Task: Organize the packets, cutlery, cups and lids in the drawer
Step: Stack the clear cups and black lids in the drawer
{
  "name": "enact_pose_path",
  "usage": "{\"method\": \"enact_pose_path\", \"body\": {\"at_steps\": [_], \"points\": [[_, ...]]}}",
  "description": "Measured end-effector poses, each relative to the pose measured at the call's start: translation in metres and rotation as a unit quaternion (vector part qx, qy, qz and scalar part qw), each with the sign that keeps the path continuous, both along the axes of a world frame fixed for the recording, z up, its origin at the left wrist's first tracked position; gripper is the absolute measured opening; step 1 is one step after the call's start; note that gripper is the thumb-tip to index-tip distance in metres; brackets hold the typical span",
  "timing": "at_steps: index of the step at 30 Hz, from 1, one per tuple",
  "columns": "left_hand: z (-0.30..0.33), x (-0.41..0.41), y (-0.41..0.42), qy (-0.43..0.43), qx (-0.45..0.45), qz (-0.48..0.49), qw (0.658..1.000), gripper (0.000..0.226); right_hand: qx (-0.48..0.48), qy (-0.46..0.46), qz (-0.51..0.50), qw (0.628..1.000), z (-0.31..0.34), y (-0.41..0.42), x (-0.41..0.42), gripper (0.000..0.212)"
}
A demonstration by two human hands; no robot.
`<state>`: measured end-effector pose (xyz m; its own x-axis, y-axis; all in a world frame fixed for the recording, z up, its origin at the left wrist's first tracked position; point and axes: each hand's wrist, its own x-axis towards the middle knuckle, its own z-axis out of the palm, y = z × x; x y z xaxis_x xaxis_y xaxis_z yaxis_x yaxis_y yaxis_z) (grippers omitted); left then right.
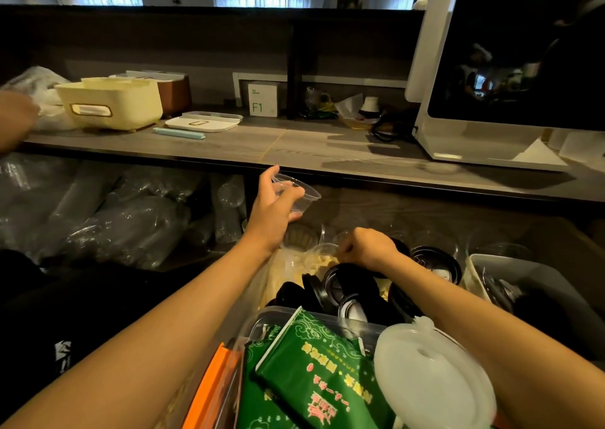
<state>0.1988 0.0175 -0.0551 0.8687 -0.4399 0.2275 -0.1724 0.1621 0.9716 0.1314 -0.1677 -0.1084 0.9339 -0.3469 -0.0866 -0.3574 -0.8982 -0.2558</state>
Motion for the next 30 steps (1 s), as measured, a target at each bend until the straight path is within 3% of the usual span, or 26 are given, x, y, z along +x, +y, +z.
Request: {"method": "enact_pose_path", "body": {"at_steps": [4, 7, 11, 15, 17, 23, 30], "points": [[-0.006, 0.000, -0.001, -0.034, 0.064, -0.036, 0.997, 0.076, 0.107, -0.135, -0.059, 0.983, 0.013, 0.001, -0.008, 0.018], [-0.008, 0.000, 0.001, -0.086, 0.142, -0.047, 0.985, 0.094, 0.184, -0.270, -0.119, 0.937, 0.029, -0.001, -0.014, 0.010], [-0.010, 0.004, 0.000, -0.099, 0.144, -0.028, 0.984, 0.091, 0.218, -0.394, -0.176, 0.875, 0.046, -0.001, -0.025, 0.016], [-0.015, 0.008, -0.001, -0.158, 0.199, -0.027, 0.967, 0.098, 0.330, -0.477, -0.161, 0.798, 0.059, 0.000, -0.027, 0.018], [-0.016, 0.009, -0.001, -0.175, 0.210, -0.033, 0.961, 0.102, 0.378, -0.482, -0.134, 0.779, 0.064, 0.004, -0.028, 0.015], [-0.015, 0.006, 0.000, -0.223, 0.200, -0.086, 0.950, 0.102, 0.322, -0.368, -0.058, 0.870, 0.054, 0.015, -0.019, 0.016], [-0.015, 0.002, 0.000, -0.246, 0.199, -0.151, 0.937, 0.088, 0.300, -0.362, -0.037, 0.882, 0.045, 0.017, -0.017, 0.018]]}}
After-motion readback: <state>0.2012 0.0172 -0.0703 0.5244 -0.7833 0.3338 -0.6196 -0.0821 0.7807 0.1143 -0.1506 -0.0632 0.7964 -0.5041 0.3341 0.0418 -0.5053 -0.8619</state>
